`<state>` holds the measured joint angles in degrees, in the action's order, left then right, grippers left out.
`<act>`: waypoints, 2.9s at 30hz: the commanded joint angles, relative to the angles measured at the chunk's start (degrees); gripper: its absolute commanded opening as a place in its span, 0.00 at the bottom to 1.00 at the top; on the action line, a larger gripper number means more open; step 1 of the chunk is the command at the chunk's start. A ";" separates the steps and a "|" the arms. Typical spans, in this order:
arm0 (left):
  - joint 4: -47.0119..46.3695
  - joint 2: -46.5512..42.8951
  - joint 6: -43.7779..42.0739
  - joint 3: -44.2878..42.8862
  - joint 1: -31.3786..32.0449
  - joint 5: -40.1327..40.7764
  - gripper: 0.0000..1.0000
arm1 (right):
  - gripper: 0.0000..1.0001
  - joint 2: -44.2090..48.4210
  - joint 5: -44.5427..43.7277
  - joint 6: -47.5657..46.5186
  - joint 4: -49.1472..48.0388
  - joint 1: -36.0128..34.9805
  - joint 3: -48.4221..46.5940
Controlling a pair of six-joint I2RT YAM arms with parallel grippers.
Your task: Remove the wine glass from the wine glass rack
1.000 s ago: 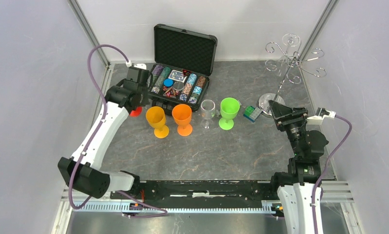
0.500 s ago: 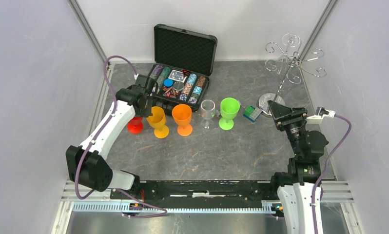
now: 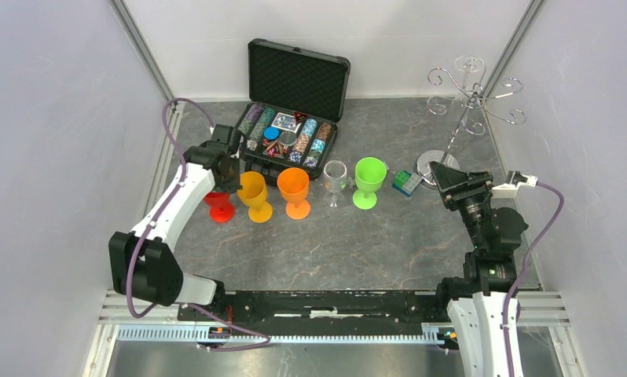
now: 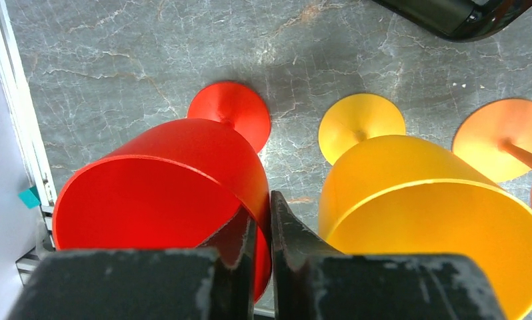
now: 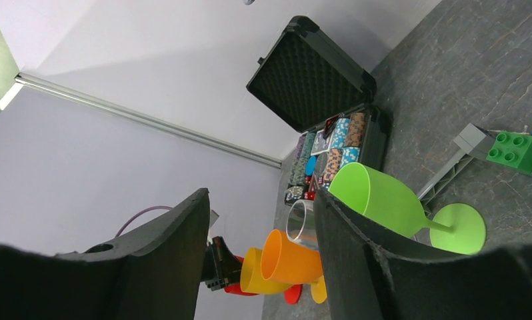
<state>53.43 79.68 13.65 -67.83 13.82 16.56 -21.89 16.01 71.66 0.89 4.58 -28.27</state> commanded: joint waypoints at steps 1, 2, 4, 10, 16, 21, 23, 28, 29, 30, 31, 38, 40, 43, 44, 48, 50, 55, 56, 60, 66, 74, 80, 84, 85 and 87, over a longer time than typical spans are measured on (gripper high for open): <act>-2.78 -0.87 0.58 0.94 -1.46 -2.30 0.16 | 0.63 -0.21 -0.07 -1.22 -2.38 -0.36 -0.56; -2.80 -0.80 0.59 0.88 -1.67 -2.56 0.19 | 0.63 -0.30 -0.08 -1.25 -2.38 -0.44 -0.56; -2.79 -1.03 0.76 0.54 -1.87 -2.59 0.24 | 0.63 -0.37 -0.10 -1.20 -2.38 -0.45 -0.47; 0.33 -3.05 0.10 -3.62 -1.87 3.65 0.48 | 0.66 -1.77 1.96 -4.63 -1.97 -0.45 -2.73; 3.21 -8.70 -0.97 -8.64 -1.87 5.91 0.69 | 0.70 -4.87 5.55 -10.28 2.89 -0.45 -10.79; 3.63 -12.52 -1.95 -10.77 -1.87 4.78 0.76 | 0.70 -6.31 8.74 -12.22 4.48 -0.45 -16.18; 2.93 -13.75 -1.96 -11.60 -1.87 1.88 0.81 | 0.70 -7.96 10.30 -13.10 3.76 -0.45 -19.70; -6.27 -19.14 -4.24 -8.44 -1.87 -17.52 0.92 | 0.68 -16.38 9.10 -17.31 4.87 -0.44 -32.20; -8.50 -20.03 -4.42 -7.09 -1.85 -21.16 0.93 | 0.68 -18.49 8.91 -17.62 5.19 -0.45 -34.45; -10.20 -20.89 -4.49 -6.09 -1.87 -24.93 0.95 | 0.68 -20.98 8.73 -17.97 5.23 -0.45 -36.79; -12.02 -21.66 -4.59 -4.94 -1.87 -28.30 0.96 | 0.67 -23.13 8.20 -18.48 5.25 -0.45 -39.13; -17.48 -22.35 -4.33 0.33 -1.83 -36.09 1.00 | 0.65 -38.08 -3.74 -25.59 11.90 -0.19 -53.68; -17.78 -22.14 -4.40 0.98 -1.87 -36.37 1.00 | 0.65 -41.71 -8.54 -28.30 15.02 0.32 -58.49; -18.44 -22.14 -4.55 1.80 -1.87 -36.66 1.00 | 0.65 -46.35 -12.17 -30.92 17.17 2.41 -63.53; -18.69 -22.14 -4.67 2.04 -1.83 -36.73 1.00 | 0.65 -47.62 -12.72 -31.37 17.63 3.70 -64.68; -19.19 -21.95 -4.77 2.52 -1.87 -37.18 1.00 | 0.59 -54.03 -6.72 -32.05 18.22 11.13 -68.63; -19.98 -21.94 -4.38 3.07 -1.86 -37.64 1.00 | 0.56 -56.55 -2.16 -31.76 18.26 14.78 -69.03; -20.91 -21.36 -3.39 3.58 -1.87 -38.02 1.00 | 0.52 -61.01 5.71 -31.81 15.81 17.17 -68.24; -20.98 -21.19 -3.29 3.58 -1.87 -38.12 1.00 | 0.52 -61.62 6.51 -31.55 14.90 17.30 -67.62; -21.00 -21.34 -3.58 3.74 -1.87 -38.64 1.00 | 0.49 -63.55 10.07 -29.01 11.39 17.40 -65.69; -21.26 -21.63 -3.55 4.28 -1.87 -38.02 1.00 | 0.36 -66.72 11.15 -27.54 10.92 17.24 -65.68; -21.96 -21.81 -3.46 4.86 -1.87 -37.92 1.00 | 0.41 -70.43 9.75 -26.75 11.54 16.37 -67.52; -22.23 -21.88 -4.03 5.25 -1.87 -37.43 1.00 | 0.38 -71.74 9.39 -22.82 6.18 15.67 -66.00; -22.16 -22.37 -4.85 5.42 -1.87 -36.87 1.00 | 0.35 -72.04 8.60 -20.64 3.61 15.37 -65.41; -22.20 -22.51 -4.94 5.43 -1.87 -36.82 1.00 | 0.34 -72.19 8.37 -20.17 3.66 15.38 -65.31; -22.14 -22.51 -4.95 5.52 -1.87 -36.70 1.00 | 0.34 -72.39 8.35 -19.69 3.56 15.43 -65.33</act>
<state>33.67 58.43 11.14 -62.57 12.08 -20.01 -93.86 25.19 49.65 8.54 20.23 -93.82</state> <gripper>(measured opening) 0.994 0.339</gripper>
